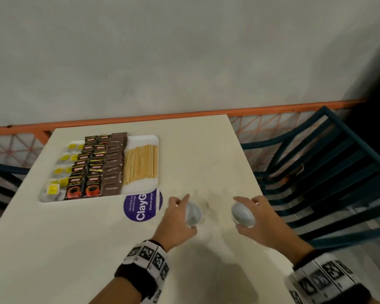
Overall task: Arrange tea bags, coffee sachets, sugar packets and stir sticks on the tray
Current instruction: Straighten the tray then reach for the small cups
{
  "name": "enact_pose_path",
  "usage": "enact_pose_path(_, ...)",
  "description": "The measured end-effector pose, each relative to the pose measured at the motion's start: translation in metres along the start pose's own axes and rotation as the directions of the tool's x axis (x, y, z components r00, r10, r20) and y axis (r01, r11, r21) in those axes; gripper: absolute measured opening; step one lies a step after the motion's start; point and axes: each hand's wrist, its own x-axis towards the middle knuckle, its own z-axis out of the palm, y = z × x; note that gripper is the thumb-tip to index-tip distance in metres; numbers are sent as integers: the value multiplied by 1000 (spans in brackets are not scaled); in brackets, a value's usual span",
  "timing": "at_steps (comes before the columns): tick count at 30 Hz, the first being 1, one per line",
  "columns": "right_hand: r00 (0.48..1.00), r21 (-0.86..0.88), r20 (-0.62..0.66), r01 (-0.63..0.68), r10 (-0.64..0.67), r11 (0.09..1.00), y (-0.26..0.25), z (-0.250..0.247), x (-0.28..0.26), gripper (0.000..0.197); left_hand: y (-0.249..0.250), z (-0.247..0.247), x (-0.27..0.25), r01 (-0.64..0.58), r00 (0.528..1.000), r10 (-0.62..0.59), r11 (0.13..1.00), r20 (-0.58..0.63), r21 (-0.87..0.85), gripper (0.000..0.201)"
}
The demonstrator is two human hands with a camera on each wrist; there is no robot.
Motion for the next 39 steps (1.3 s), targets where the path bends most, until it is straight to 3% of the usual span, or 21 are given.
enact_pose_path(5, 998, 165, -27, 65, -62, 984, -29, 1, 94, 79, -32, -27, 33, 95, 968, -138, 974, -208, -204, 89)
enact_pose_path(9, 996, 262, -21, 89, -86, 961, -54, 10, 152, 78, -48, -28, 51, 51, 942, -145, 953, -302, -297, 90)
enact_pose_path(19, 993, 283, 50, 86, -104, 955, -84, 36, 256, 81, -68, -31, 117, 16, 947, -207, 793, -245, -609, 93)
enact_pose_path(28, 991, 287, 61, 98, -120, 953, -98, 49, 303, 88, -71, -40, 138, -18, 943, -181, 811, -280, -585, 87)
enact_pose_path(39, 997, 314, 30, 54, -67, 948, -101, 48, 306, 98, -83, -35, 145, -10, 936, -181, 844, -303, -536, 83)
